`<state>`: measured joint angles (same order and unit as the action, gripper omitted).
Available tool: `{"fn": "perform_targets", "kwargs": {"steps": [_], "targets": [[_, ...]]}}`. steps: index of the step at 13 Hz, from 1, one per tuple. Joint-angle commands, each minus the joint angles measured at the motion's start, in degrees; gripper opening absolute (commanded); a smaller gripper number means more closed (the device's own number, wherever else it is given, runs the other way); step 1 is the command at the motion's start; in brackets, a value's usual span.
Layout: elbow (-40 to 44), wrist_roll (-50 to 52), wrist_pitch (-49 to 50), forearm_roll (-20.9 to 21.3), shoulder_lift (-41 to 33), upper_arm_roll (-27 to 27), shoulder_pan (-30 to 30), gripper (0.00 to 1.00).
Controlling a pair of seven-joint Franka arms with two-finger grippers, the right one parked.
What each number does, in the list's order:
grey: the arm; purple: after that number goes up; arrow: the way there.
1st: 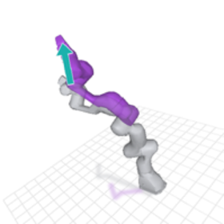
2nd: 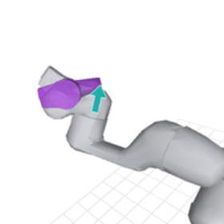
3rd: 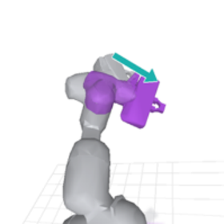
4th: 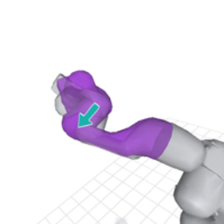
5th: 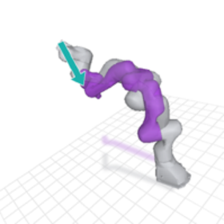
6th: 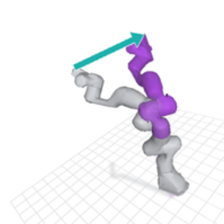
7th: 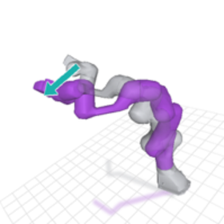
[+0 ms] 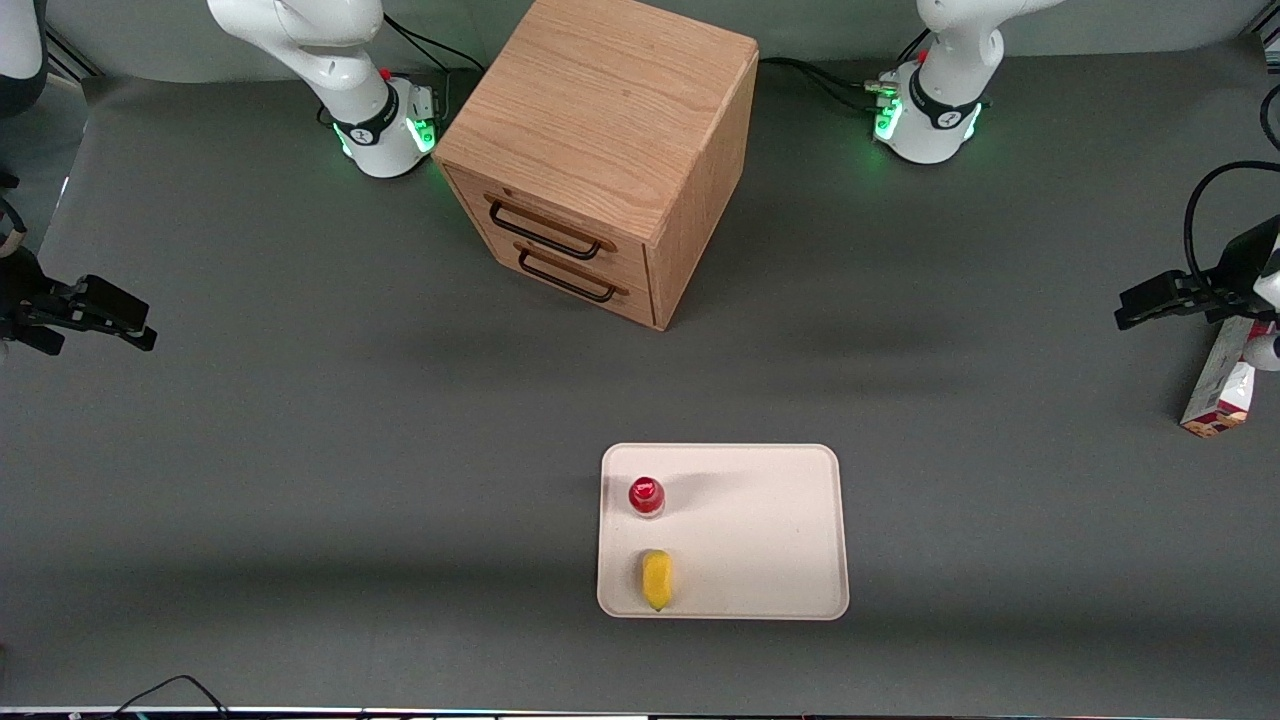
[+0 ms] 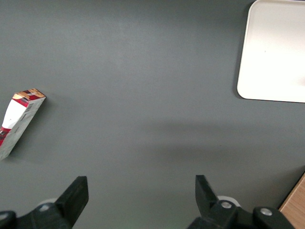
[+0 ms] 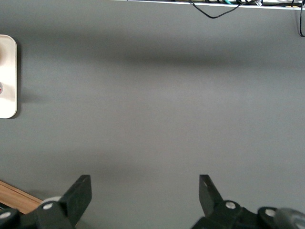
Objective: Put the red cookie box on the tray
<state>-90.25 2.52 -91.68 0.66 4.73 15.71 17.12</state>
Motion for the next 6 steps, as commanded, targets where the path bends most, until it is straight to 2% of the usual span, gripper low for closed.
{"fn": "perform_targets", "kwargs": {"steps": [1,4,6], "targets": [[1.22,-1.35,1.50,1.01,0.54,0.38,0.19,1.00],[1.48,-4.70,-0.07,1.44,1.85,-0.67,0.36,1.00],[1.66,-10.65,-3.05,1.54,4.40,-4.17,0.63,1.00]]}}
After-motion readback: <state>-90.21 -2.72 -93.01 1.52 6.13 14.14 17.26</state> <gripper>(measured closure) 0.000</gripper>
